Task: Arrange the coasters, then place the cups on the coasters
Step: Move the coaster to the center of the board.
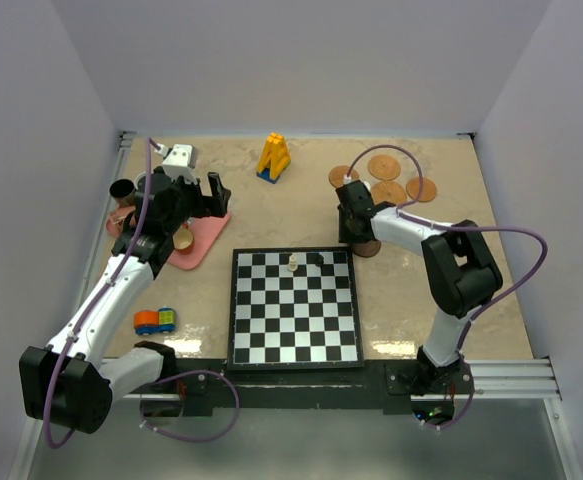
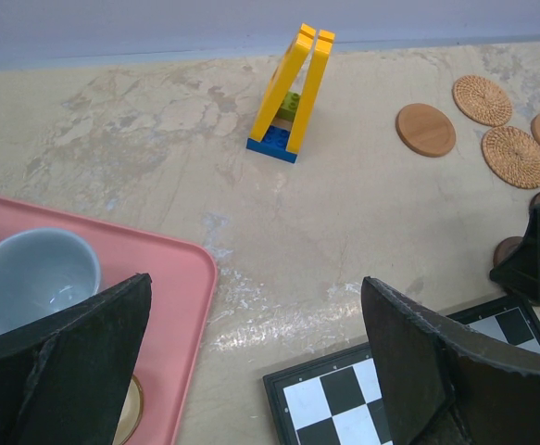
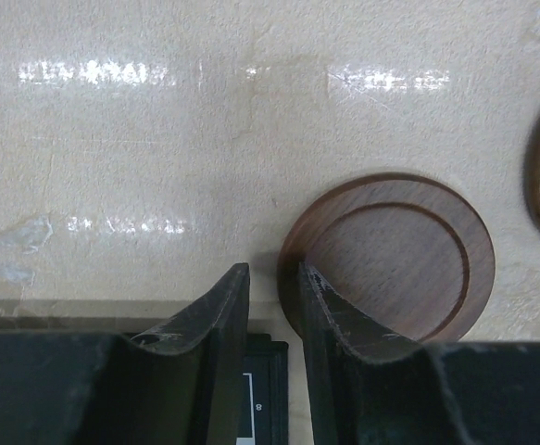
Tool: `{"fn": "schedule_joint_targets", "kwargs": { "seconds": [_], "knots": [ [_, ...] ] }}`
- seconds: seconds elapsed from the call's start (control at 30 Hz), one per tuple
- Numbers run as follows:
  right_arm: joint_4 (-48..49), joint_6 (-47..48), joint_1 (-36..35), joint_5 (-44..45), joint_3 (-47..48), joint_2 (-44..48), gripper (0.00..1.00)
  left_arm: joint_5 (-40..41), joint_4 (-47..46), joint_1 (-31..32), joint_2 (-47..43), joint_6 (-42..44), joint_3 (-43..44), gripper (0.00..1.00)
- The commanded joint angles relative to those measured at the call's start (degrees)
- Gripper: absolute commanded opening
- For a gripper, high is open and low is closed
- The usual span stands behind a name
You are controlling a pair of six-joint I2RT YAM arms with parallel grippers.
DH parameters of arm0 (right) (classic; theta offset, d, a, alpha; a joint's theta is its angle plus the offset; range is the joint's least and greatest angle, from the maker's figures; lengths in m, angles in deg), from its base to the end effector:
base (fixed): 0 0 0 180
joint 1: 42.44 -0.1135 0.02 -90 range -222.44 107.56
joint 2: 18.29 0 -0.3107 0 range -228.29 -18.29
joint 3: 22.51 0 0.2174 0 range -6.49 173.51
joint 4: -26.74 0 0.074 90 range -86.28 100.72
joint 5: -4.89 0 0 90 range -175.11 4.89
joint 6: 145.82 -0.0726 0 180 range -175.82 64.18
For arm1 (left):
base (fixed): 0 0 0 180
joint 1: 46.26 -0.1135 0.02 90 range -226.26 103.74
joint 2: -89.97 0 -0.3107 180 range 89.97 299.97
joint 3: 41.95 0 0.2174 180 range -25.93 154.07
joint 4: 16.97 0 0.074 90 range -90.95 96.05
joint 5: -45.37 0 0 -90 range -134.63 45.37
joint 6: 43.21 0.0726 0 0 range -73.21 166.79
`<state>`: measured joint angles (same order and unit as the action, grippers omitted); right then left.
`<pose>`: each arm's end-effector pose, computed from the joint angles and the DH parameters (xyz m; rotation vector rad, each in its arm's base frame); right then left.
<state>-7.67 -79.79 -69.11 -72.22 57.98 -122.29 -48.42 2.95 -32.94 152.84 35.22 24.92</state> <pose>0.3392 0.1522 0.2056 0.0226 2.5434 0.0530 0.2286 -0.0590 0.3650 0.0750 1.8621 -0.3632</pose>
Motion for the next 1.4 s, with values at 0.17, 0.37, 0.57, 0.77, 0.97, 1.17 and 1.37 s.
{"fn": "schedule_joint_targets", "kwargs": {
  "seconds": [0.17,0.37,0.57,0.77,0.97,1.17,1.37],
  "knots": [
    [-1.8,-5.8,0.0,3.9,-4.3,1.0,0.28,-1.5,-3.0,0.7,-1.0,-1.9,0.2,1.00],
    [-2.4,-7.6,0.7,4.3,-6.7,2.5,0.27,-1.7,-2.9,1.4,-1.9,-2.0,0.2,1.00],
    [-3.0,-9.2,0.7,4.7,-9.8,5.1,0.26,-1.6,-3.0,2.3,-2.8,-2.0,0.2,1.00],
    [-3.4,-9.7,1.0,5.4,-12.3,7.2,0.26,-1.4,-2.9,2.6,-3.5,-2.0,0.2,1.00],
    [-3.8,-9.5,1.2,6.4,-12.4,9.0,0.32,-1.4,-2.9,2.7,-3.5,-2.0,0.3,1.00],
    [-4.4,-8.5,1.1,6.5,-7.0,8.1,0.38,-0.7,-3.0,2.7,-3.0,-1.6,0.4,1.00],
    [-4.8,-6.4,1.1,6.2,-0.8,6.5,0.47,0.3,-2.9,2.7,-2.4,-1.2,0.4,1.00]
  ]
}}
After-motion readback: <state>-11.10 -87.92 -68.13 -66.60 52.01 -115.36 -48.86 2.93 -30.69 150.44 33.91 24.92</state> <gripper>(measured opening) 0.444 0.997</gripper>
